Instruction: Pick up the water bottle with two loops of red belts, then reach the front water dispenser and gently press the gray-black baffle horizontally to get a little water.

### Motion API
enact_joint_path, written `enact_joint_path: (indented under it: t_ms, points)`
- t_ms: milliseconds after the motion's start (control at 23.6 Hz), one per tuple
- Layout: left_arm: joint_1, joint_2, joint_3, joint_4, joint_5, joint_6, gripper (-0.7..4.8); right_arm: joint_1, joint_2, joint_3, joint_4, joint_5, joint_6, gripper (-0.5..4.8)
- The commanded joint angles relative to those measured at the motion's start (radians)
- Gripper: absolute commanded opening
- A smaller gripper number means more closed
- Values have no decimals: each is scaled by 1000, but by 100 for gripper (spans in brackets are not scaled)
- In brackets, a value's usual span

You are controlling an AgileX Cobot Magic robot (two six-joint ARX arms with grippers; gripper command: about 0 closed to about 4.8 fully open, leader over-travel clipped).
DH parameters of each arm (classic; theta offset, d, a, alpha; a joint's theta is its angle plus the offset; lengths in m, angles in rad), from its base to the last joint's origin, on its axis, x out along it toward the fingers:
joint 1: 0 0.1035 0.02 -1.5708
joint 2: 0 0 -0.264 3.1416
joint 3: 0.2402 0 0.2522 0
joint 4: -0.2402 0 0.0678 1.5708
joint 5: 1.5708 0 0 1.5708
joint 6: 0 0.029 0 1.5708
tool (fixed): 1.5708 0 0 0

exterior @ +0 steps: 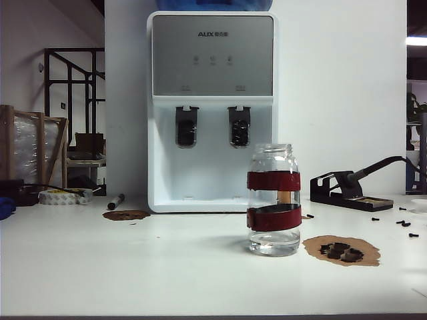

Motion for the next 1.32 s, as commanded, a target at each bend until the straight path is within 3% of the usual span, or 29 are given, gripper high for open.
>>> enact_joint_path:
  t_ms: [42, 339, 636, 806, 1018, 1103, 1188, 1315]
  points:
    - [2, -1, 14, 8, -3, 7, -1, 0, 0, 10, 281, -24, 38, -1]
    - [2, -1, 44, 3, 55, 21, -1, 0, 0, 23, 421, -51, 106, -1]
    - [2, 0, 129, -83, 124, 36, -2, 0, 0, 24, 447, -49, 193, -1]
    - [2, 0, 170, -126, 164, 61, -2, 0, 22, 68, 420, -104, 190, -1]
    - [2, 4, 216, -171, 206, 64, -2, 0, 177, 235, 256, -182, 208, -1]
    - [2, 5, 238, -203, 251, 71, -2, 0, 360, 412, 233, -213, 208, 0]
    - [2, 7, 244, -213, 256, 76, -2, 0, 468, 512, 235, -205, 181, 41]
    - [2, 40, 267, -238, 272, 85, -2, 0, 605, 628, 275, -43, -16, 111]
